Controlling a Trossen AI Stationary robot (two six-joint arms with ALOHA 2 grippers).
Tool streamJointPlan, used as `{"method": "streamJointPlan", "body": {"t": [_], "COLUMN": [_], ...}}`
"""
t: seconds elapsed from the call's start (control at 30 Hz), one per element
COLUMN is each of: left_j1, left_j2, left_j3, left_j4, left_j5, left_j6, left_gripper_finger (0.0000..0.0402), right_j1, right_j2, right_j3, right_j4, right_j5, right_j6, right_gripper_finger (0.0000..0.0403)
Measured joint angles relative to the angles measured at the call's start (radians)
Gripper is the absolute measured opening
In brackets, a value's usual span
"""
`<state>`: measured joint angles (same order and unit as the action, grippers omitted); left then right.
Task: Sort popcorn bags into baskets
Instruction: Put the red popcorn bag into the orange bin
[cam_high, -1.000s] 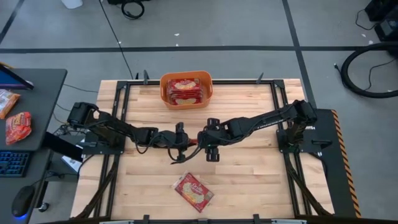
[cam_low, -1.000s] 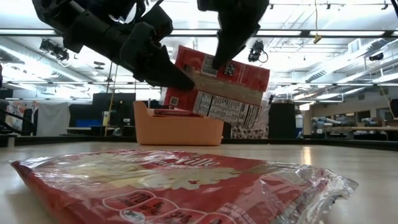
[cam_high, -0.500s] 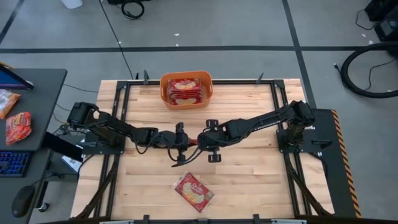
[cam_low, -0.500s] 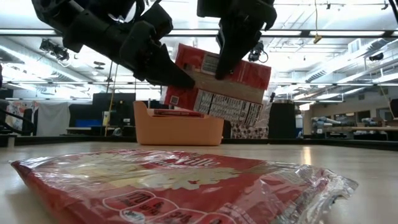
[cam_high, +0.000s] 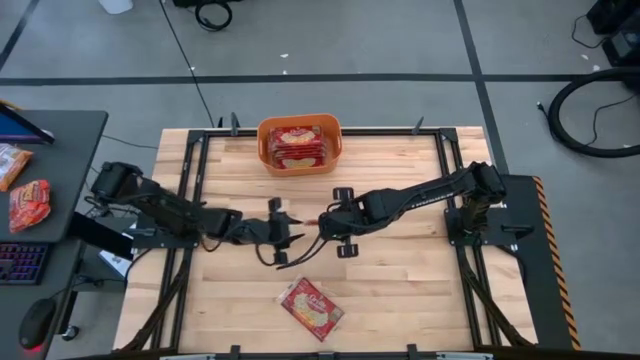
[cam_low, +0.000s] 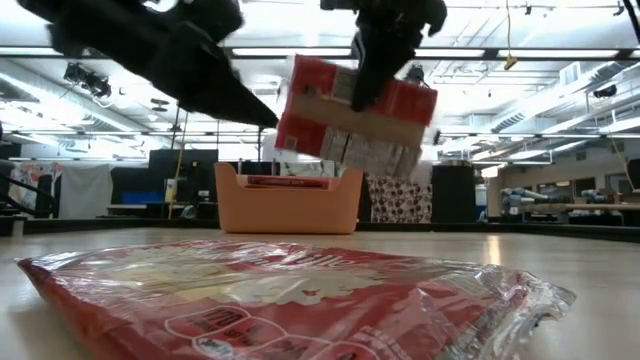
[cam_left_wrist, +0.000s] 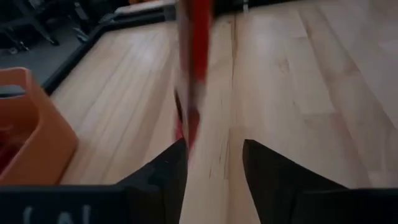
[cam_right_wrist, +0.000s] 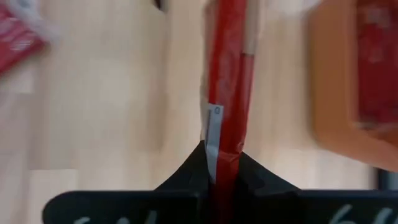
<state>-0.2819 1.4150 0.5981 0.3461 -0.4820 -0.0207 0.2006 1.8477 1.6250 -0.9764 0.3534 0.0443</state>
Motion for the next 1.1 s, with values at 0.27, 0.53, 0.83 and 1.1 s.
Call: {"method": "streamJointPlan", "body": {"t": [0.27, 0.53, 0.83, 1.1], "left_j1": [-0.037, -0.043, -0.043, -0.042], "left_j2": [-0.208, -0.338, -0.358, -0.357], "left_j3": [-0.154, -0.234, -0.246, -0.246], "left_j4": [-0.001, -0.007, 0.007, 0.048], "left_j5": [-0.065, -0.064, -0.046, -0.046], "left_j6": [-0.053, -0.078, -0.084, -0.078], "left_gripper_finger": [0.0162, 0.0162, 0.0162, 0.0162], "right_j1": [-0.024, -0.130, -0.252, -0.297], "right_j2": [-0.002, -0.002, -0.002, -0.002], "right_j3": [0.091, 0.091, 0.091, 0.090], "right_j4": [-0.048, 0.130, 0.354, 0.465], "right_j5": [0.172, 0.219, 0.118, 0.079], "right_j6": [-0.074, -0.250, -0.400, -0.450], "right_gripper_finger": [0.0028, 0.0028, 0.0030, 0.0030]}}
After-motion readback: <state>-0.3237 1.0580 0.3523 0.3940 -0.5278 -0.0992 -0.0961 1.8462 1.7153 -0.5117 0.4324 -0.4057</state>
